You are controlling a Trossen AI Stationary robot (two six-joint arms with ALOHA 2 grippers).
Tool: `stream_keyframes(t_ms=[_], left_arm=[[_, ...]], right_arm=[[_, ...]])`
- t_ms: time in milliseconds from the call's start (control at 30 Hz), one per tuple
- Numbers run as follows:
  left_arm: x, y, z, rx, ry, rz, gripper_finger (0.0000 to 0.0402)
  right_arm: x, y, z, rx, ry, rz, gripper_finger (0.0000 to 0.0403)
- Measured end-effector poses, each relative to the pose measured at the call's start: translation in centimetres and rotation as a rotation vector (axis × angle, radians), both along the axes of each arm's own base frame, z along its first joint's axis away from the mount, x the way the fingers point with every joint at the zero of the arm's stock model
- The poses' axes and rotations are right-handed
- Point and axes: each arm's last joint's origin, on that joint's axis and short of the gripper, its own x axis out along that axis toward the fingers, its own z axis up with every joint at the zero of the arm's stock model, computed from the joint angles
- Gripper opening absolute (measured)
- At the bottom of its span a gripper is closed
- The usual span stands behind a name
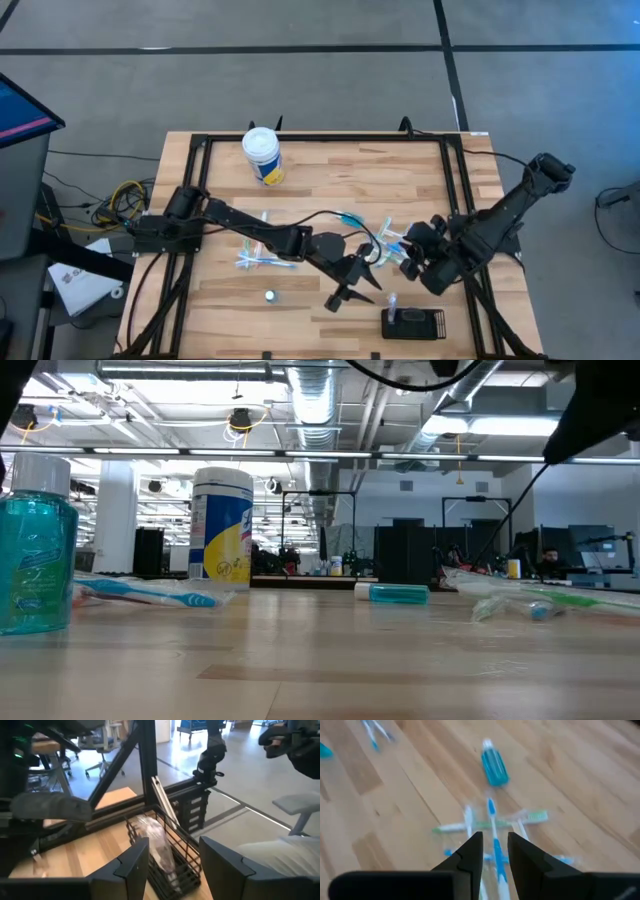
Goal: Pick & Place toothbrushing station
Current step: Put the right orange toothbrush into the wire organizer
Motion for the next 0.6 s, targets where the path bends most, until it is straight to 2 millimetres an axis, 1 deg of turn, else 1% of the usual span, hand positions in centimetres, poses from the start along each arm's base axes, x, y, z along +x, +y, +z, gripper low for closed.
stream_keyframes(t_ms=[133, 233, 433, 600], left_arm=[[-0.9, -0.4, -0.3, 0.001, 0.014, -0.014, 0.0161], [-1.3, -1.1, -0.7, 0.001, 0.019, -0.029, 0.0159], [-2.0, -2.9, -0.7, 0.003, 0.019, -0.070, 0.0159], [-2.5, -4.0, -0.7, 0.005, 0.017, -0.097, 0.0159]], right_arm=[[0.7, -1.1, -0.2, 0.041, 0.090, -0.008, 0.0081], [1.1, -1.8, -0.3, 0.059, 0.141, -0.008, 0.0081], [1.7, -3.0, -0.4, 0.093, 0.197, -0.021, 0.0081], [2.0, -3.6, -0.5, 0.106, 0.230, -0.018, 0.0081]])
